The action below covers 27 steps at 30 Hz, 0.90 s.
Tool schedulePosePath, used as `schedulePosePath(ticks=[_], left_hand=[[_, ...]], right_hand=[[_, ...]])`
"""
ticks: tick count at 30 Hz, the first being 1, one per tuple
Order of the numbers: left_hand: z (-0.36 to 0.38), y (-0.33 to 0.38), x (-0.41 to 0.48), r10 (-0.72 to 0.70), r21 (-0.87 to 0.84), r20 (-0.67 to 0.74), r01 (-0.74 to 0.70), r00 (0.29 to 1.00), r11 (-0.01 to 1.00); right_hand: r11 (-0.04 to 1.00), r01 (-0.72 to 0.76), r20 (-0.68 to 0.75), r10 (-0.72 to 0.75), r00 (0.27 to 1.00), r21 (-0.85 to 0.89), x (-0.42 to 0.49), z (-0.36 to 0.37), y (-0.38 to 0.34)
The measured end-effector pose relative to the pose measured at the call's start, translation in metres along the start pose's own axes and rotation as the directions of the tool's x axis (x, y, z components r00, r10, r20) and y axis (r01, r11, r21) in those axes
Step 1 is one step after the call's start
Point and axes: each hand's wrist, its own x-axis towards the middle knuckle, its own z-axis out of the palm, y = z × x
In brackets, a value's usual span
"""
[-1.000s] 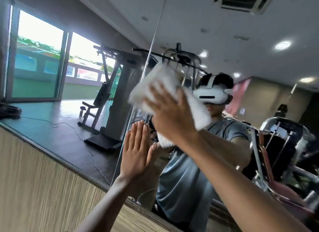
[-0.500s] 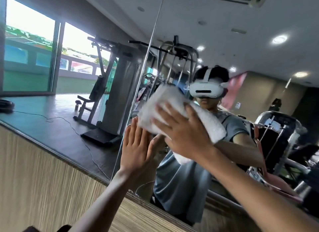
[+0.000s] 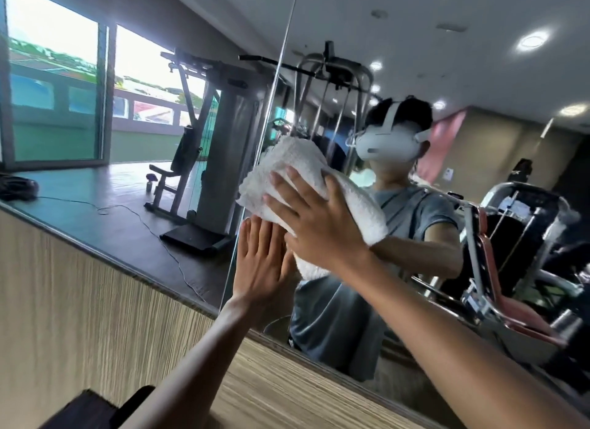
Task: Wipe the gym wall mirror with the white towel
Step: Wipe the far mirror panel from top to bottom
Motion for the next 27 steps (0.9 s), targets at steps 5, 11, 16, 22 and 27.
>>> schedulePosePath(ticks=[5,11,16,22,27], left_hand=[[0.010,-0.007,-0.046,0.041,-0.025,0.070,-0.039,0.997,0.999],[0.010,-0.015,-0.056,0.027,0.000,0.148,-0.027,0.989,1.000],[0.010,-0.021,-0.079,0.020,0.024,0.261,-0.027,0.965,0.999],[-0.002,-0.019,-0.078,0.035,-0.059,0.278,-0.019,0.960,0.998],[-0.002,-0.015,-0.088,0.000,-0.041,0.332,0.015,0.943,0.999]], right_hand=[[0.993,0.025,-0.022,-0.022,1.000,0.118,-0.018,-0.018,0.069],[0.959,-0.276,-0.028,0.278,0.960,0.058,-0.005,-0.012,0.023],[0.986,0.109,0.068,-0.119,0.991,0.127,-0.051,0.007,-0.021],[0.992,-0.059,0.000,0.059,0.998,0.108,-0.043,-0.007,0.023],[0.937,-0.349,-0.059,0.349,0.935,0.017,-0.026,0.012,-0.034]])
